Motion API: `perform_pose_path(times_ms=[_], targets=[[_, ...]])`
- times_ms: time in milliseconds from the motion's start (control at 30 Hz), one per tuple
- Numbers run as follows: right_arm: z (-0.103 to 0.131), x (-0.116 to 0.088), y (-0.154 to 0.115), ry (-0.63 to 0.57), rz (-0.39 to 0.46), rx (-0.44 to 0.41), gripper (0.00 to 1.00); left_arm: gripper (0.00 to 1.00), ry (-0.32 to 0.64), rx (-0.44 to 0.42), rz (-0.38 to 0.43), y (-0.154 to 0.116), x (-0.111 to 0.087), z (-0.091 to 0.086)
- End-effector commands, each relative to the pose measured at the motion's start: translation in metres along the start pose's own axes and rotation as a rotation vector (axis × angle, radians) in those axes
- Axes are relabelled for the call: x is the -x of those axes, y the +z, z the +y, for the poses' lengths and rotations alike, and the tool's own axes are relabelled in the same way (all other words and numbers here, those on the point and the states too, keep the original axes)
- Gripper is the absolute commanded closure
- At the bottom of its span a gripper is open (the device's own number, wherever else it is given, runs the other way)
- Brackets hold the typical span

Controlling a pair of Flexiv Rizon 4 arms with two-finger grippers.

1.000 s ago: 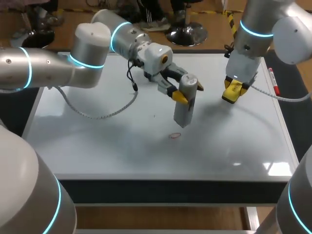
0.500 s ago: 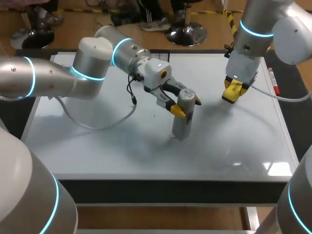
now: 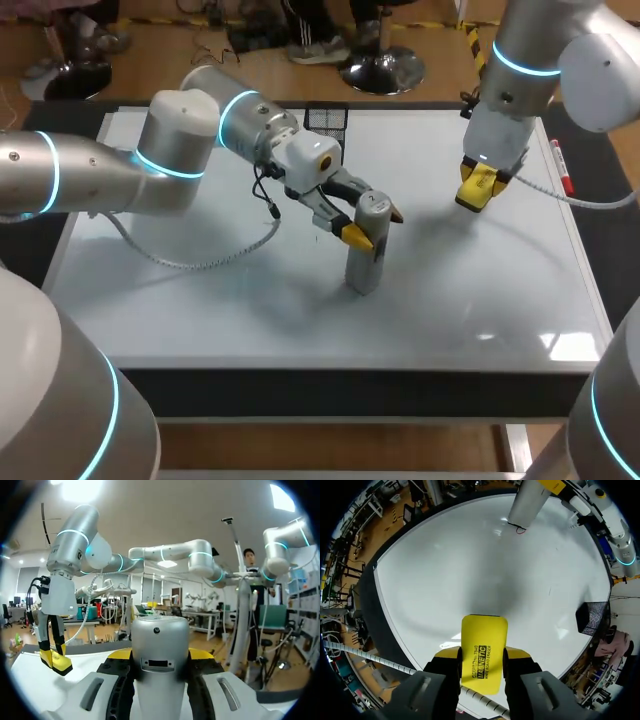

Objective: Pick up the inspection probe, press it on each red-marked spot on the whiteboard one by one, put down the probe, pick up the eraser, and wipe off all the red marks.

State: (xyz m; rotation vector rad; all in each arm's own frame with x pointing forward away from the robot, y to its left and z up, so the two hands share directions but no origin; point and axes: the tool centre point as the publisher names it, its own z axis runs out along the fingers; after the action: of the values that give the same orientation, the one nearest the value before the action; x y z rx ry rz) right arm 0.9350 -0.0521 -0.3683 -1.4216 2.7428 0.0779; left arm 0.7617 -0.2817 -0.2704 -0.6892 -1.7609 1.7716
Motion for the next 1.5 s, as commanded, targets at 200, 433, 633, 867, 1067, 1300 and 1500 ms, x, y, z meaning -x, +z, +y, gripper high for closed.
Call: perform_pose_path(times_ms=[200, 433, 633, 867, 1067, 1300, 1500], targets=[[0.0, 0.0, -0.001, -0.002, 0.002, -0.002, 1.0, 1.0, -0.003, 0.014, -0.019, -0.004, 0.002, 0.003], [0.0, 0.0, -0.001, -0.002, 0.002, -0.002, 1.0, 1.0, -0.017, 0.037, -0.019, -0.007, 0.002, 0.009], [0.0, 0.0, -0.001, -0.002, 0.002, -0.002, 1.0, 1.0, -0.02, 0.051, -0.028, -0.01, 0.002, 0.011], [0.0, 0.0, -0.001, -0.002, 0.002, -0.002, 1.0, 1.0, -0.031, 0.083, -0.019, -0.011, 0.002, 0.013], [0.0, 0.0, -0.001, -0.002, 0.002, -0.002, 1.0, 1.0, -0.031, 0.087, -0.013, -0.01, 0.001, 0.014], [0.0, 0.0, -0.001, -0.002, 0.002, -0.002, 1.0, 1.0, -0.026, 0.088, -0.017, -0.011, 0.002, 0.014], [0.0, 0.0, -0.001, -0.002, 0.002, -0.002, 1.0, 1.0, -0.025, 0.088, -0.009, -0.011, 0.003, 0.011]])
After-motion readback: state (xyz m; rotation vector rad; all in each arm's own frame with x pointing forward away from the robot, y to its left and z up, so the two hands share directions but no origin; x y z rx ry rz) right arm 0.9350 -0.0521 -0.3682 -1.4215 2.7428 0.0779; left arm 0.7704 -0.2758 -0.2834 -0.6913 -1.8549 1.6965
